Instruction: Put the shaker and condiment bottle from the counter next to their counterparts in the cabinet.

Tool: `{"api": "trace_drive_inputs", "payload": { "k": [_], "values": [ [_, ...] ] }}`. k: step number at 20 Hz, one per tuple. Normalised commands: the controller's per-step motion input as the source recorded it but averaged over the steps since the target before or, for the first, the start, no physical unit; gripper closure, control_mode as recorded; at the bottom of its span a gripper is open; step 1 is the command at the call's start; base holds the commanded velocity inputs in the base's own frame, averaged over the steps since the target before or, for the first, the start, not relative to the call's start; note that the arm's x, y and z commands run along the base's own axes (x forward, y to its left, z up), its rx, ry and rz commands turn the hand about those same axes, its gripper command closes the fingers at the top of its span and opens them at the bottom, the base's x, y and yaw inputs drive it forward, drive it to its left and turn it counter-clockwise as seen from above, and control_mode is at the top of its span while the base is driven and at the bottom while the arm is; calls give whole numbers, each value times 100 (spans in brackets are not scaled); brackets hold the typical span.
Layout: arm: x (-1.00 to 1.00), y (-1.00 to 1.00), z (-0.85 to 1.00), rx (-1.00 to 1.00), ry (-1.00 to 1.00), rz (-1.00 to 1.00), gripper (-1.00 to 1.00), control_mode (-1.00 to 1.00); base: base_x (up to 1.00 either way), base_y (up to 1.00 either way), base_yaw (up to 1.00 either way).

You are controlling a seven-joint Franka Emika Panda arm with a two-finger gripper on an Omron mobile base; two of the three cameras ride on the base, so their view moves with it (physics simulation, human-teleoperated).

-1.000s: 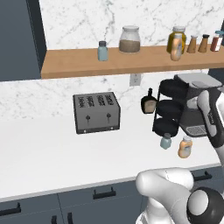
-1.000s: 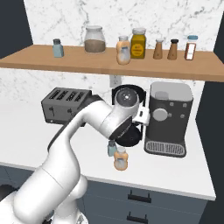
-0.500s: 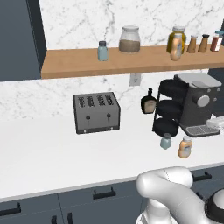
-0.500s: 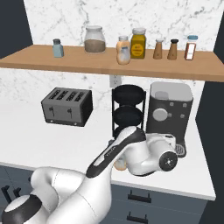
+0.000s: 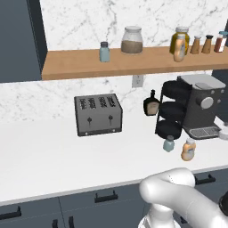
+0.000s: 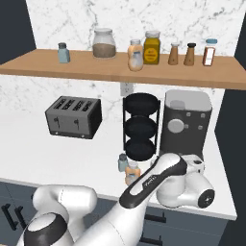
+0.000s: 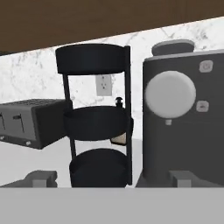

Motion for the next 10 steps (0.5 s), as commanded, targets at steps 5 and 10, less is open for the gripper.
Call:
{"api": "trace_drive_inputs", "payload": {
  "k": [5, 10],
  "values": [
    [-35, -12, -71, -3, -19, 39, -100, -100, 0, 0, 0],
    [7, 14, -89, -10, -4, 71, -100, -100, 0, 0, 0]
  ]
}}
